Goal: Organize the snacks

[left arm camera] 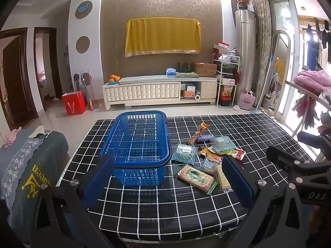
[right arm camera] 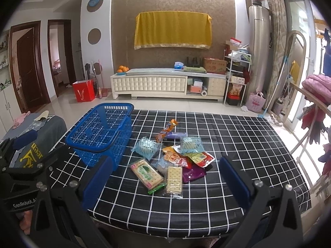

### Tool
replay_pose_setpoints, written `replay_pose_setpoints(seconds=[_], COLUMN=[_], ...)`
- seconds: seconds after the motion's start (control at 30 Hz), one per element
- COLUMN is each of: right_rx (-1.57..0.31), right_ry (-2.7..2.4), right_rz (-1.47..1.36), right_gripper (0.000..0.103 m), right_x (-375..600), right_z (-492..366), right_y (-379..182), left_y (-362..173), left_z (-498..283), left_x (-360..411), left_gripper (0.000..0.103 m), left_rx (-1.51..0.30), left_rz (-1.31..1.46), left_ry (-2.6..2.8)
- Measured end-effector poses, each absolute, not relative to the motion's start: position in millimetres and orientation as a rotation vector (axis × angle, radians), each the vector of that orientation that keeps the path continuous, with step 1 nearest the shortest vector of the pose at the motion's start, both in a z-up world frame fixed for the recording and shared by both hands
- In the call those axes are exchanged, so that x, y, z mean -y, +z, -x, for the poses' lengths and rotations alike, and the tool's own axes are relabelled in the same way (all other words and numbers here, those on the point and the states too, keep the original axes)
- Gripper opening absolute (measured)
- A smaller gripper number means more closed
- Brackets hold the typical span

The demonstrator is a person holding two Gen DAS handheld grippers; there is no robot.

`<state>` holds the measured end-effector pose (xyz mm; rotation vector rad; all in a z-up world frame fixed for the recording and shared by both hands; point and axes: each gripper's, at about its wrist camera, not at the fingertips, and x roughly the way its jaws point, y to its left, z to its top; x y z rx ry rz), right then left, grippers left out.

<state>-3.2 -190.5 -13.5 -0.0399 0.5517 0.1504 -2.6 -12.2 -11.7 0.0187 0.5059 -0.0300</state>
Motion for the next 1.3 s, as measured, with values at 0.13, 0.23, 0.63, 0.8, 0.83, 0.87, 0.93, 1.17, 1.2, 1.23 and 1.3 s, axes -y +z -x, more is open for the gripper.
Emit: replay_pose_setpoints(seconds=[0.13, 0.23, 0.63, 0.8, 0.83, 0.87, 0.93, 1.17, 1.2, 1.23, 1.3], right_rx=[-0.553, -0.563, -0.689, -0.798, -0.831, -0.852, -0.9, -1.053, -1.073, -1.089, -1.114], right_ry=[0.148, 0.161, 0.251, 0.33, 0.352, 0.365, 0.404, 0.508, 0.517, 0.519, 0.524], right_rz=[0.05, 0.055, 0.114, 0.177, 0.179, 0.182, 0.206, 0.257, 0.26, 0.264, 0.277], right_gripper=[0.103, 0.103, 0.102, 0.099, 0.098, 0.098, 0.095, 0.082, 0.081, 0.081, 0.08], right_x=[193.7, 197.9, 206.3, 189.2, 184.7, 180.5, 168.2, 138.6, 136.5, 135.2, 133.7], right_z=[-0.3, -5.6, -58.6, -88.8, -95.4, -98.7, -107.6, -136.3, -140.8, -144.5, -151.3], right_y=[-13.7, -14.1, -45.2, -74.9, -83.0, -89.6, -106.8, -159.5, -166.4, -172.0, -182.6], left_y=[-11.3, -12.3, -40.8, -69.1, -74.6, -81.2, -91.1, -128.3, -132.6, -138.6, -150.8], left_z=[0.3, -4.2, -48.4, -64.1, -66.1, -68.5, -73.2, -86.7, -88.3, -90.5, -95.4], left_x=[14.9, 17.4, 30.7, 26.9, 25.7, 22.7, 15.9, -4.5, -6.0, -8.3, -11.9], left_gripper=[0.103, 0.103, 0.103, 0.103, 0.103, 0.103, 0.103, 0.103, 0.103, 0.103, 0.103], left_rx=[-0.508, -0.517, -0.655, -0.732, -0.745, -0.76, -0.785, -0.864, -0.873, -0.882, -0.904], left_rz=[-0.023, -0.017, 0.048, 0.046, 0.048, 0.055, 0.067, 0.115, 0.12, 0.126, 0.14], left_ry=[-0.034, -0.046, -0.07, -0.034, -0.028, -0.02, -0.01, 0.033, 0.038, 0.047, 0.061])
